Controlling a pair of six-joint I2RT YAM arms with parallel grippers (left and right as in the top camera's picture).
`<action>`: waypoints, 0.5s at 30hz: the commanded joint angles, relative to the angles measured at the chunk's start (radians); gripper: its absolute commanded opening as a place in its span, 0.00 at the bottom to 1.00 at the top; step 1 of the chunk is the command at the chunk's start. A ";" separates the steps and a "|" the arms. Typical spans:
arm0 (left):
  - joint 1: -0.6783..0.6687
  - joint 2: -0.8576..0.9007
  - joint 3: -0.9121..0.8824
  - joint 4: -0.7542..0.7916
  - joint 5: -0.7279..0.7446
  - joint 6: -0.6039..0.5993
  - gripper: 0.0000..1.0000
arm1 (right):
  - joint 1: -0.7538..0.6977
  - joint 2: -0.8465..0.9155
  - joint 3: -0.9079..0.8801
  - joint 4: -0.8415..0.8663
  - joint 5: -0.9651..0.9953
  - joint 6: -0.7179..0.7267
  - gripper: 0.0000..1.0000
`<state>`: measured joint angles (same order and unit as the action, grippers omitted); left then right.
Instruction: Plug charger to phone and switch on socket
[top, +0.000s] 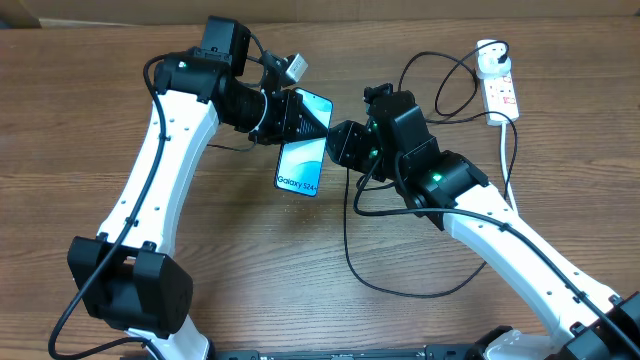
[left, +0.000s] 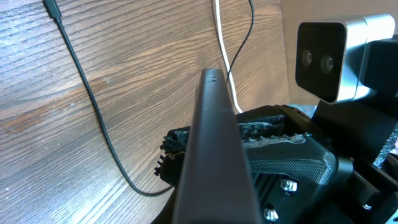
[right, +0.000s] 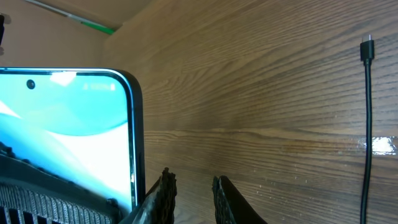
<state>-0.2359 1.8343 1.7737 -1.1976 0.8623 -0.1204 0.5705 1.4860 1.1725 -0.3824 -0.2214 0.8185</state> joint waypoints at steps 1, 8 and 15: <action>-0.080 0.010 -0.006 -0.002 -0.004 0.000 0.04 | 0.069 -0.032 0.073 0.079 -0.145 0.010 0.22; -0.009 0.010 -0.006 0.025 0.069 -0.052 0.04 | 0.030 -0.032 0.073 -0.075 -0.047 -0.068 0.23; 0.101 0.010 -0.006 0.030 0.214 -0.129 0.04 | -0.018 -0.032 0.073 -0.233 0.068 -0.133 0.24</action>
<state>-0.1864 1.8366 1.7733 -1.1767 0.9543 -0.1810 0.5709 1.4784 1.2137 -0.5964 -0.2024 0.7322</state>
